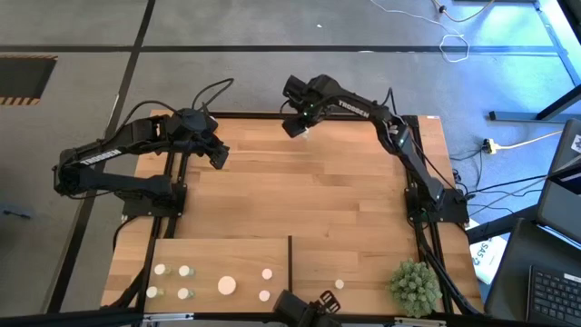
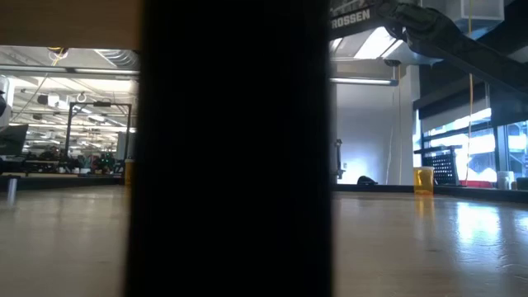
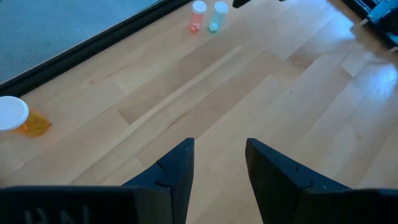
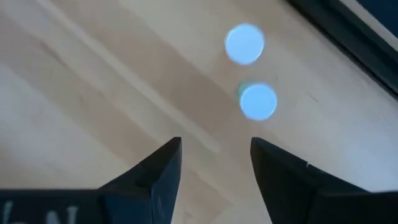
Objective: Pick and place medicine bottles onto shelf by color
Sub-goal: Put the blue pill bottle on the shelf aligned with the other blue pill bottle
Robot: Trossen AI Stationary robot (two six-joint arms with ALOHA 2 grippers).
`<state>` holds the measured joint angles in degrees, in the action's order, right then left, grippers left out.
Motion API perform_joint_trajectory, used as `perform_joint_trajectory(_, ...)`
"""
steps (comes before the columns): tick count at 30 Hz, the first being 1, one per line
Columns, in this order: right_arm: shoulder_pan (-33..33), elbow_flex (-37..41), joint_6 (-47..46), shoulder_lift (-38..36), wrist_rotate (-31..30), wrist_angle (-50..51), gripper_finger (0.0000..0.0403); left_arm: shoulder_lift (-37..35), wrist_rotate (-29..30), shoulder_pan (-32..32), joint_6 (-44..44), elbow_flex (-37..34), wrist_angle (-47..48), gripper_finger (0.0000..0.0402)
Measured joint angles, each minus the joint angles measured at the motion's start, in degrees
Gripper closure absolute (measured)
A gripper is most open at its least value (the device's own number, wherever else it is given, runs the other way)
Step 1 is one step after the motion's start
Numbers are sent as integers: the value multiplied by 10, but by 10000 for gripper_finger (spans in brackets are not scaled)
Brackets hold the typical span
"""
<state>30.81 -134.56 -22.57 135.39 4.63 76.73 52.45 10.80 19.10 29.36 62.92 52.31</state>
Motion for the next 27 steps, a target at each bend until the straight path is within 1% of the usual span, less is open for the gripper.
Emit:
perform_joint_trajectory(3, 10, 0, -42, 3, 0, -3, 210, 0, 0, 0, 0, 0, 0, 263)
perform_joint_trajectory(4, 13, 0, -43, 6, 0, -1, 210, 0, 0, 0, 0, 0, 0, 263)
perform_joint_trajectory(9, 17, 0, -24, 27, 0, -9, 210, 0, 0, 0, 2, 0, 0, 263)
perform_joint_trajectory(12, 15, 0, -27, 28, -11, -10, 210, 0, 0, 0, 3, 0, 0, 263)
perform_joint_trajectory(18, 16, 0, -26, 28, -11, -8, 210, 0, 0, 0, 2, 0, 0, 263)
perform_joint_trajectory(22, 13, 0, -25, 28, 15, 13, 210, 0, 0, 0, 2, 0, 0, 263)
perform_joint_trajectory(24, 11, 0, -26, 28, 19, 30, 215, 0, 0, 0, 2, 0, 0, 263)
perform_joint_trajectory(27, 12, 0, -25, 28, 18, 47, 238, 0, 0, 0, 2, 0, 0, 263)
